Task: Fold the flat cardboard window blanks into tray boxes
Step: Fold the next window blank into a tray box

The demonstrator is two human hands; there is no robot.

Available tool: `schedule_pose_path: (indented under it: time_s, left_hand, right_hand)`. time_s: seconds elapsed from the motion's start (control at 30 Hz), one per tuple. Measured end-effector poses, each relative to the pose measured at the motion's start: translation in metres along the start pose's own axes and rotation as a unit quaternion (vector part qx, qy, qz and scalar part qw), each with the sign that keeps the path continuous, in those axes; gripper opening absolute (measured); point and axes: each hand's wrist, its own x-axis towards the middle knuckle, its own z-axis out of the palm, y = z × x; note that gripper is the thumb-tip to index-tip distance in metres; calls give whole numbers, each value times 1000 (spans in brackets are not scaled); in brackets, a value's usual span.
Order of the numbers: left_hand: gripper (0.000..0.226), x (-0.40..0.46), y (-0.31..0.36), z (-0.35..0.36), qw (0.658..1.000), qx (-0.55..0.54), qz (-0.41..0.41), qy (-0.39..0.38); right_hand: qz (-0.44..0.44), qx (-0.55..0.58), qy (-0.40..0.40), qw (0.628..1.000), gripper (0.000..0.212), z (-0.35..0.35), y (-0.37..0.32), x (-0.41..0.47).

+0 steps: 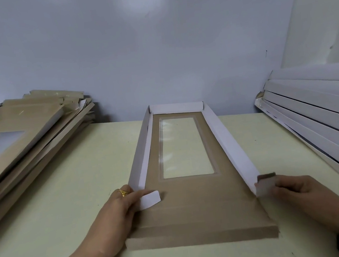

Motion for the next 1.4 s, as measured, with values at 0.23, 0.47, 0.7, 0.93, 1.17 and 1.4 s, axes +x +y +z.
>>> schedule_pose_path:
  time_s: [0.23,0.47,0.7,0.93,1.17,1.4]
  left_hand:
    - [50,-5,1,2,999,23,36,31]
    - [31,-8,0,-6,998,20,35,44]
    - [79,-15,-8,-10,999,20,51,-2]
    - [76,-21,-5,-16,989,-126,38,-62]
    - [56,-18,-3,-16,988,-145,16,-43]
    - [31,-7,5,-4,975,-211,-52,39]
  right_hand:
    - [-236,-281,139,920,28,33,5,4]
    - [-359,-415,107,829,38,27,10,3]
    - [-343,-436,0,832,68,15,11,-18]
    - [-367,-439,47,819,55,22,8,-12]
    - [-244,-240,108,933,29,35,10,-3]
    - [-155,-114,136,972,34,41,9,6]
